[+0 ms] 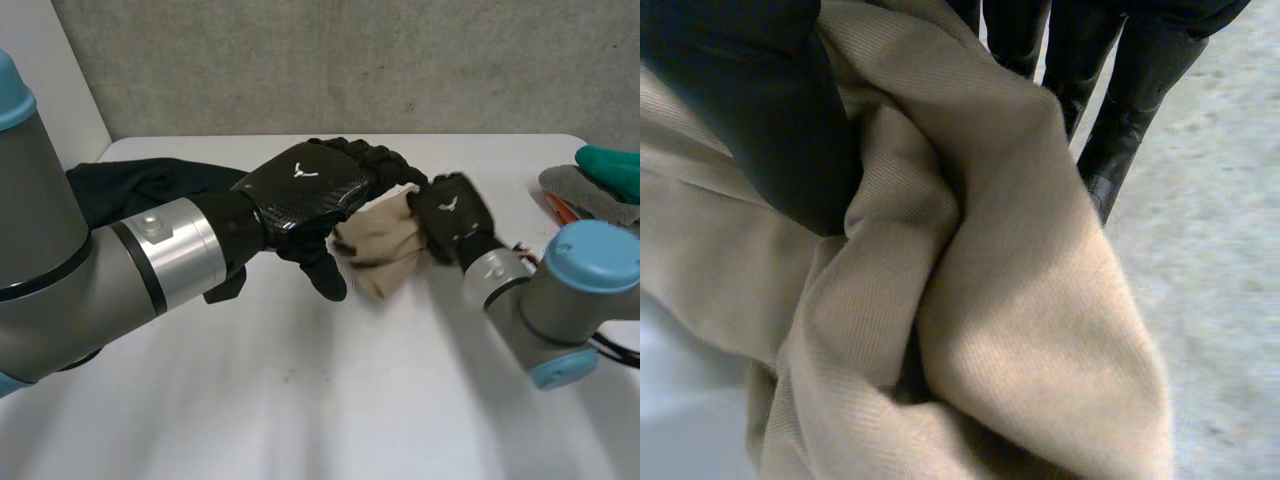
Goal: Fold the laundry.
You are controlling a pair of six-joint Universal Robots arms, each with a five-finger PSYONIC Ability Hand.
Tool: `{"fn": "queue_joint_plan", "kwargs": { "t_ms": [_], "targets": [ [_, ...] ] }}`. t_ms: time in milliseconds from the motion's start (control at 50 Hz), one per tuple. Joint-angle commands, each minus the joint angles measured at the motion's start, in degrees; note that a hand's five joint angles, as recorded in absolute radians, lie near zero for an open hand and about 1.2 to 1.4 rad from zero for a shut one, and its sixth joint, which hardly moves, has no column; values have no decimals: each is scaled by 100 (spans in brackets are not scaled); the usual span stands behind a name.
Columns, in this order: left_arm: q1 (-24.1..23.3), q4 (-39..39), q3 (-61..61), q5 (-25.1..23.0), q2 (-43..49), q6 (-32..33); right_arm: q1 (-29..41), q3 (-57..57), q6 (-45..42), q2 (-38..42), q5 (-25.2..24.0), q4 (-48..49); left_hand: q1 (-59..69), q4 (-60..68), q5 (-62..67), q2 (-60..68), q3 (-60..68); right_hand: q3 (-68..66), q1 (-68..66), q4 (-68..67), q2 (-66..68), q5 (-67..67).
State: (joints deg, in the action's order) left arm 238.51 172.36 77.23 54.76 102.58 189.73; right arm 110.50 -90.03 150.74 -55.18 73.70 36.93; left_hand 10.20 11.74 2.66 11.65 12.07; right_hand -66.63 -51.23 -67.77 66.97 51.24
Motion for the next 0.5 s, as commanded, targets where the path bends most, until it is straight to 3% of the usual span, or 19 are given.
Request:
{"fn": "queue_joint_plan", "kwargs": {
  "t_ms": [20,300,500],
  "targets": [
    [64,17,2,0,-46,-6,-529,766,165,-265,-400,25,2,-153,-245,-143,-186,-1337,-2877,-1223,1303,1876],
    [143,17,2,0,-133,-15,-2049,2956,1528,-397,-646,104,2,-153,-245,-143,-186,-1337,-2877,-1223,1303,1876],
    [116,17,20,0,-133,-15,-3279,2957,1774,367,-1788,1219,2,-153,-245,-143,-186,-1337,-2877,-1223,1303,1876]
  ]
}}
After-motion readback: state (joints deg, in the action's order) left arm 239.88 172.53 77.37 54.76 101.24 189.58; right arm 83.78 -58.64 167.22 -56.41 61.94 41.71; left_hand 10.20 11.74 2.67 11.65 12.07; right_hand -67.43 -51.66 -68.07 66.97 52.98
